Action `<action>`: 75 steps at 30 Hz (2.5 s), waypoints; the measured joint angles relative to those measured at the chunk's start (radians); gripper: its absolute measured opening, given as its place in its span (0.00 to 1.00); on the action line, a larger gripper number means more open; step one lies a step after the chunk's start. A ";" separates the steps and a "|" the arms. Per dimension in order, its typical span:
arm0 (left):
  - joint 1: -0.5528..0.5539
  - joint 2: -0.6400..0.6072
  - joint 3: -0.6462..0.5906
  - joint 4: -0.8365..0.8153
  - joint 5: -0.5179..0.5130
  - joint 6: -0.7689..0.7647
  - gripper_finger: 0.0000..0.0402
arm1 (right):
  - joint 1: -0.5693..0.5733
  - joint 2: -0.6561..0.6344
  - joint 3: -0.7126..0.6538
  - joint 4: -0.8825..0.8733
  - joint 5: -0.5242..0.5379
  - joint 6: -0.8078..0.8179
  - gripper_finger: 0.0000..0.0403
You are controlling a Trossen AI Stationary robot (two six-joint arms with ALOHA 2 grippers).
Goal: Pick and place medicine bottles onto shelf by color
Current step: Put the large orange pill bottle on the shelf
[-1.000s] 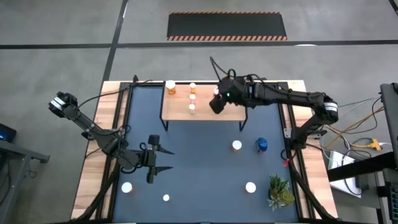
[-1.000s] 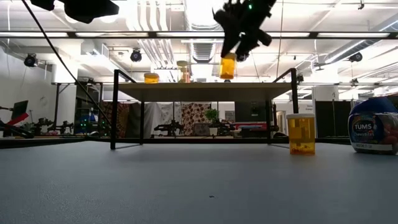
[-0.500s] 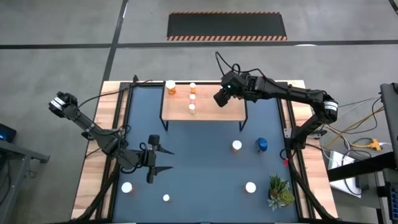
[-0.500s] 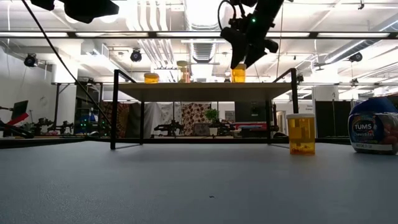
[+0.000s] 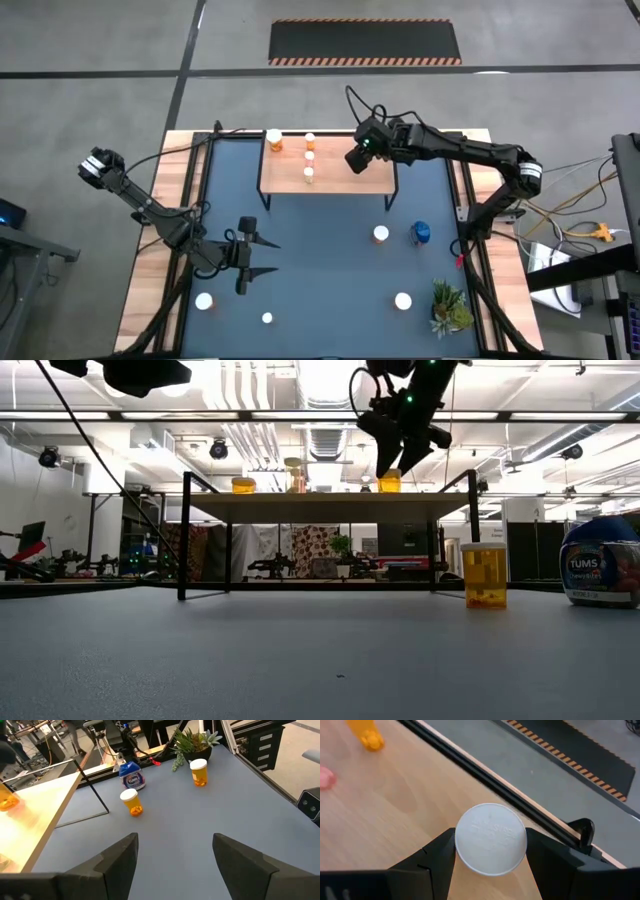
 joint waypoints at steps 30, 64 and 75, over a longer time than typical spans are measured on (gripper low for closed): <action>0.000 0.000 0.000 0.000 0.000 -0.002 0.60 | 0.000 0.017 0.106 -0.065 0.022 -0.033 0.65; 0.000 0.000 0.001 0.000 0.000 0.000 0.60 | 0.072 0.031 0.013 -0.077 0.052 -0.111 0.03; 0.000 0.000 0.001 0.000 0.000 0.000 0.60 | 0.072 0.031 0.007 -0.032 0.054 -0.144 0.03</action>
